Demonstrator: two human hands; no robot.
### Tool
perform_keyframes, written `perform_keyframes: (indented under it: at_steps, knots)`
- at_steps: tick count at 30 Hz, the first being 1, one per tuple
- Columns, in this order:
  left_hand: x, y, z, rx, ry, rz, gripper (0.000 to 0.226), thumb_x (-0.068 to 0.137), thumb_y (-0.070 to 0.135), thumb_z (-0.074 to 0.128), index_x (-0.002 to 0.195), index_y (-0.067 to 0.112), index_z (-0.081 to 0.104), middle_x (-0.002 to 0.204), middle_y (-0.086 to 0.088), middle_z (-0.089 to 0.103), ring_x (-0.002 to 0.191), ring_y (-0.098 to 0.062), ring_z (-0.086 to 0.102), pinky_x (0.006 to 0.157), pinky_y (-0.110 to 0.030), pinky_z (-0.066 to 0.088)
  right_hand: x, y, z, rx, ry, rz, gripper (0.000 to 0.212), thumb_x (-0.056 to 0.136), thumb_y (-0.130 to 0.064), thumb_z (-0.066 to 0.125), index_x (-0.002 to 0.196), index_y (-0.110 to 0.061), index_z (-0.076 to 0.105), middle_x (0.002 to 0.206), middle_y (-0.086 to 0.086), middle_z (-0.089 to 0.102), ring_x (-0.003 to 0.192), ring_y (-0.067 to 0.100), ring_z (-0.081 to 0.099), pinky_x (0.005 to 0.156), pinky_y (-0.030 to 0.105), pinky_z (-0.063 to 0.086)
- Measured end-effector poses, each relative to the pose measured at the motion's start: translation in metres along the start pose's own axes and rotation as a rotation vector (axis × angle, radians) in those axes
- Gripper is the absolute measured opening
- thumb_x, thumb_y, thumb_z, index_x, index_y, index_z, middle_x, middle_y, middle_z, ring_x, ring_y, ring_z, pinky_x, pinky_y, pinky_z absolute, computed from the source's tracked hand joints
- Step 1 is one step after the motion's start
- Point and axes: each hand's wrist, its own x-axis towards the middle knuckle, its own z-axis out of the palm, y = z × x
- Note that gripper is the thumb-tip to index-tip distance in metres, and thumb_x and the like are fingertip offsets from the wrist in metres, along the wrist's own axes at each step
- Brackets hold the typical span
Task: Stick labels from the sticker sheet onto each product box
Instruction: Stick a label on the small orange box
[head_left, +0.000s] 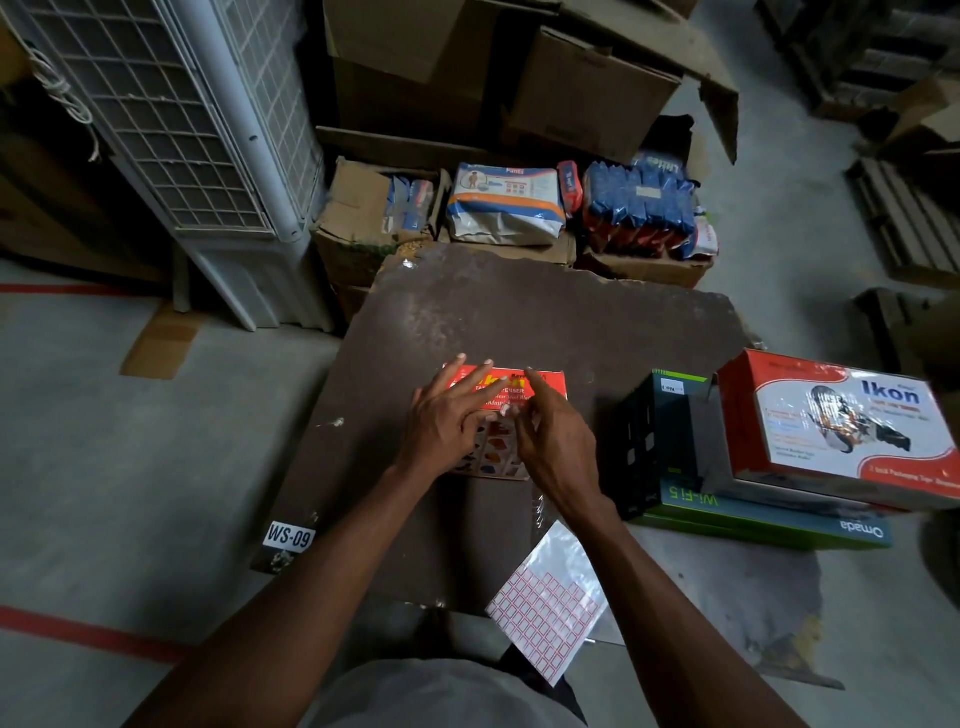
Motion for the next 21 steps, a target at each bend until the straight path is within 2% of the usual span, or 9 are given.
perform_keyframes:
  at_steps: [1, 3, 6, 8, 12, 16, 18, 21]
  knots:
    - [0.000, -0.001, 0.001, 0.000, 0.002, -0.001, 0.047, 0.101, 0.032, 0.048, 0.145, 0.048, 0.046, 0.161, 0.019, 0.032, 0.154, -0.018, 0.018, 0.105, -0.059, 0.034, 0.000, 0.000, -0.002, 0.023, -0.008, 0.018, 0.052, 0.098, -0.024, 0.060, 0.149, -0.026, 0.049, 0.137, 0.000, 0.065, 0.112, 0.022, 0.065, 0.088, 0.037, 0.052]
    - [-0.001, -0.003, 0.003, 0.008, 0.004, 0.001, 0.047, 0.102, 0.031, 0.051, 0.146, 0.049, 0.045, 0.161, 0.020, 0.032, 0.154, -0.017, 0.019, 0.105, -0.060, 0.034, 0.000, 0.000, -0.006, 0.072, 0.021, 0.020, 0.049, 0.096, -0.024, 0.062, 0.144, -0.030, 0.053, 0.130, -0.004, 0.067, 0.107, 0.017, 0.066, 0.086, 0.032, 0.051]
    - [0.000, -0.005, 0.005, 0.009, 0.009, 0.008, 0.047, 0.102, 0.032, 0.052, 0.145, 0.049, 0.046, 0.161, 0.020, 0.032, 0.153, -0.017, 0.020, 0.105, -0.059, 0.034, 0.000, 0.000, -0.010, 0.029, 0.112, -0.093, 0.023, 0.094, -0.028, 0.065, 0.117, -0.029, 0.067, 0.109, -0.005, 0.070, 0.086, 0.019, 0.067, 0.072, 0.035, 0.055]
    - [0.001, -0.005, 0.004, 0.013, 0.010, 0.012, 0.047, 0.102, 0.031, 0.052, 0.145, 0.048, 0.046, 0.160, 0.020, 0.033, 0.153, -0.018, 0.020, 0.104, -0.057, 0.035, 0.002, 0.002, -0.007, -0.052, 0.133, -0.187, 0.015, 0.091, -0.029, 0.068, 0.106, -0.027, 0.071, 0.102, -0.005, 0.069, 0.085, 0.022, 0.064, 0.067, 0.037, 0.052]
    - [0.001, -0.003, 0.003, 0.021, 0.000, 0.007, 0.048, 0.101, 0.029, 0.054, 0.146, 0.045, 0.047, 0.160, 0.017, 0.035, 0.153, -0.018, 0.020, 0.104, -0.055, 0.034, 0.006, 0.012, 0.008, -0.222, 0.098, -0.267, 0.023, 0.084, -0.025, 0.075, 0.106, -0.031, 0.072, 0.109, -0.008, 0.067, 0.092, 0.026, 0.059, 0.068, 0.038, 0.043]
    - [0.002, -0.003, 0.002, 0.004, -0.018, -0.003, 0.049, 0.102, 0.029, 0.052, 0.147, 0.046, 0.046, 0.161, 0.018, 0.032, 0.154, -0.017, 0.017, 0.108, -0.058, 0.031, 0.004, 0.016, 0.004, -0.333, 0.157, -0.262, 0.017, 0.089, -0.039, 0.073, 0.105, -0.038, 0.074, 0.102, -0.011, 0.066, 0.086, 0.022, 0.052, 0.070, 0.036, 0.033]
    - [0.003, -0.002, 0.002, -0.003, -0.019, 0.005, 0.047, 0.102, 0.030, 0.049, 0.147, 0.045, 0.046, 0.161, 0.017, 0.032, 0.154, -0.018, 0.017, 0.109, -0.058, 0.030, 0.005, 0.018, 0.000, -0.357, 0.175, -0.223, 0.018, 0.088, -0.044, 0.074, 0.106, -0.041, 0.076, 0.100, -0.011, 0.067, 0.085, 0.021, 0.050, 0.071, 0.037, 0.032]
    - [0.003, -0.003, 0.001, -0.024, 0.008, 0.027, 0.048, 0.100, 0.035, 0.038, 0.146, 0.041, 0.049, 0.160, 0.013, 0.036, 0.153, -0.021, 0.021, 0.110, -0.053, 0.032, 0.008, 0.019, -0.002, -0.322, 0.192, -0.181, 0.022, 0.083, -0.041, 0.080, 0.104, -0.039, 0.077, 0.103, -0.010, 0.068, 0.087, 0.022, 0.050, 0.071, 0.039, 0.036]
